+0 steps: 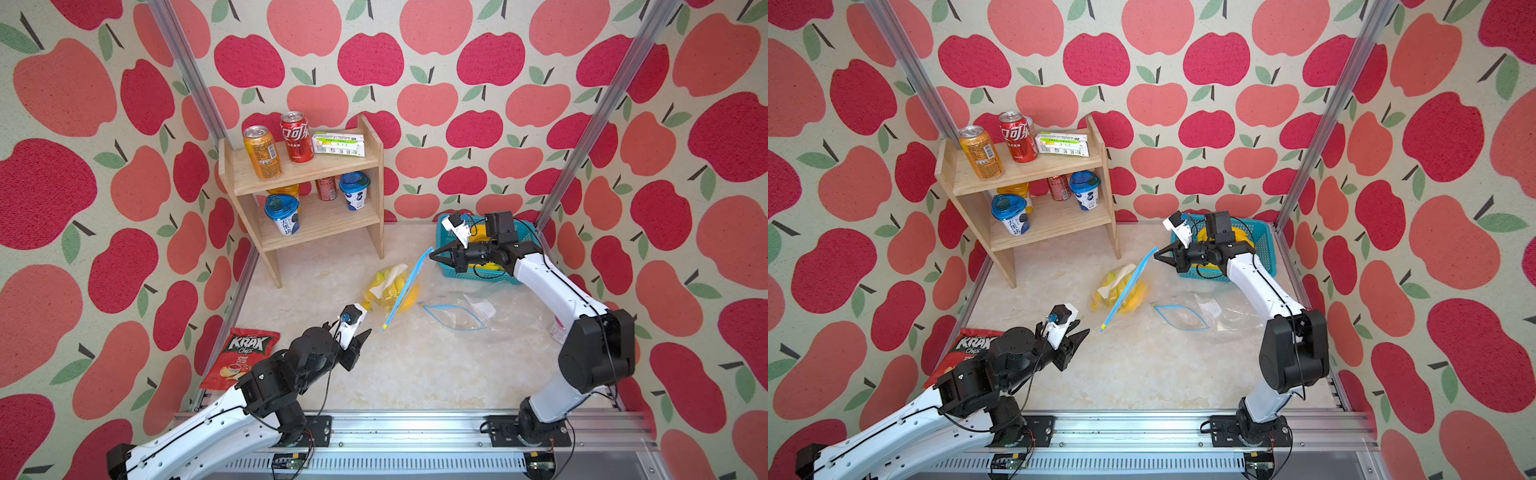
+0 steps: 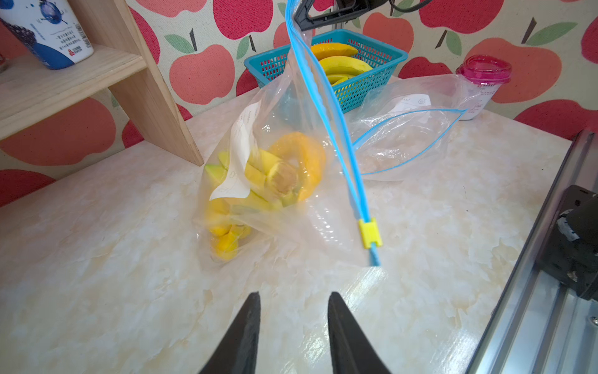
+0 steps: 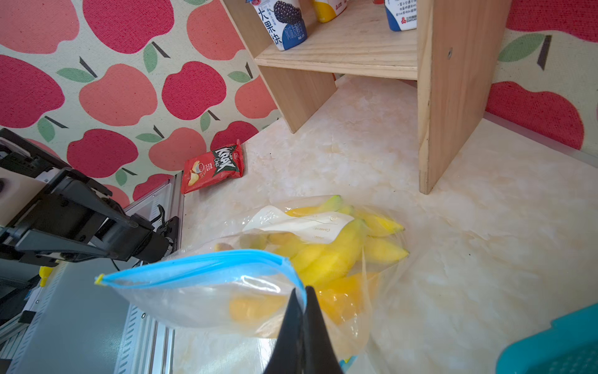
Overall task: Open the zip-top bag and take out the banana
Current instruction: Unzip the zipper on the zipper food storage bag.
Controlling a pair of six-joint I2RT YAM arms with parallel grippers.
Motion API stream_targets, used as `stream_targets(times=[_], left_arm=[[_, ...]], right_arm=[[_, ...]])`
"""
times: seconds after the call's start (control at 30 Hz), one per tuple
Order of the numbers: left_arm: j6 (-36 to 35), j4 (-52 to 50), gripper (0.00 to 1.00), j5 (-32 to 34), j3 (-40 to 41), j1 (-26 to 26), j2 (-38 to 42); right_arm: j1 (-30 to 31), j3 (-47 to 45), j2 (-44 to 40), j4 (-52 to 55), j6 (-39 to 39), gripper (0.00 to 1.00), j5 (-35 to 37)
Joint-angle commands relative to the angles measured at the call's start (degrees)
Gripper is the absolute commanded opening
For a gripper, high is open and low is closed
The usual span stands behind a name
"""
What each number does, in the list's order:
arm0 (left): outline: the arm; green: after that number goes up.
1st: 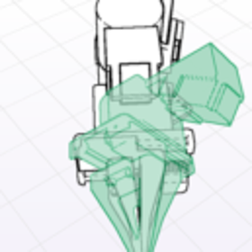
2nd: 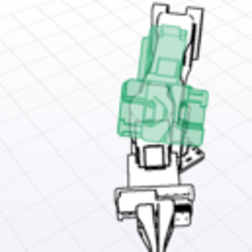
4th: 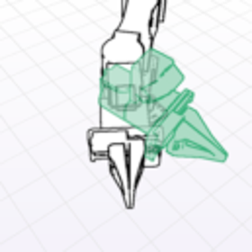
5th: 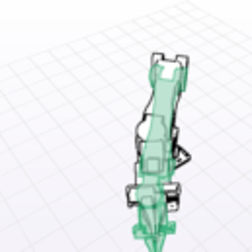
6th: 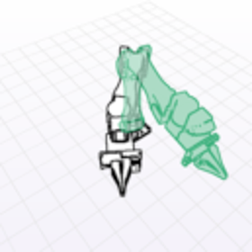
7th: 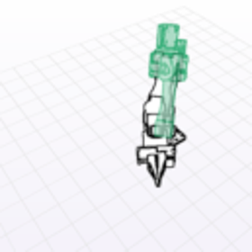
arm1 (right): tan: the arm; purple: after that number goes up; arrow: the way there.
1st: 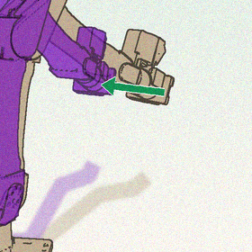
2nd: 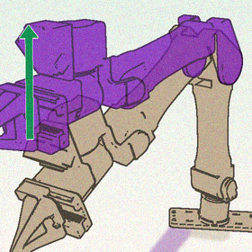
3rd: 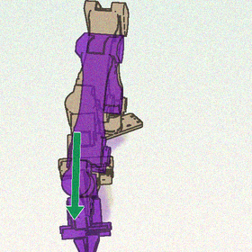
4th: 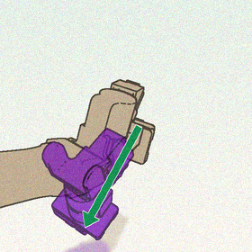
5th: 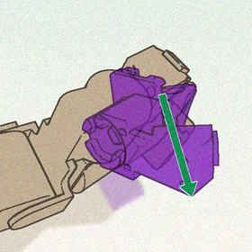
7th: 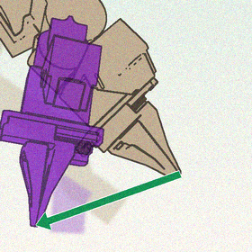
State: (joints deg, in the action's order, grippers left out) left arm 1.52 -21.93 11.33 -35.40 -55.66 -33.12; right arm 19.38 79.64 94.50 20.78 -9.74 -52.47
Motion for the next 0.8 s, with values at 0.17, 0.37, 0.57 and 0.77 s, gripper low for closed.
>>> stream_targets(times=[0.17, 0.37, 0.57, 0.77], left_arm=[[-3.1, 6.28, 0.48, -2.57, -3.83, 0.41, -4.5], [2.88, 8.25, 0.48, -4.95, -8.76, -0.19, -19.13], [6.59, 12.44, 0.42, -5.64, -8.9, -1.01, -28.58], [8.27, 16.42, 0.4, -6.5, -6.01, -1.03, -25.81]], right_arm=[[5.0, -5.33, -2.47, -1.54, 0.62, 0.0, 4.12], [6.06, -5.74, -3.6, -3.06, 2.35, 0.0, 5.27], [6.38, -6.32, -4.76, -3.34, 2.6, 0.0, 5.65], [6.37, -7.38, -5.57, -3.89, 2.87, 0.0, 5.67]])
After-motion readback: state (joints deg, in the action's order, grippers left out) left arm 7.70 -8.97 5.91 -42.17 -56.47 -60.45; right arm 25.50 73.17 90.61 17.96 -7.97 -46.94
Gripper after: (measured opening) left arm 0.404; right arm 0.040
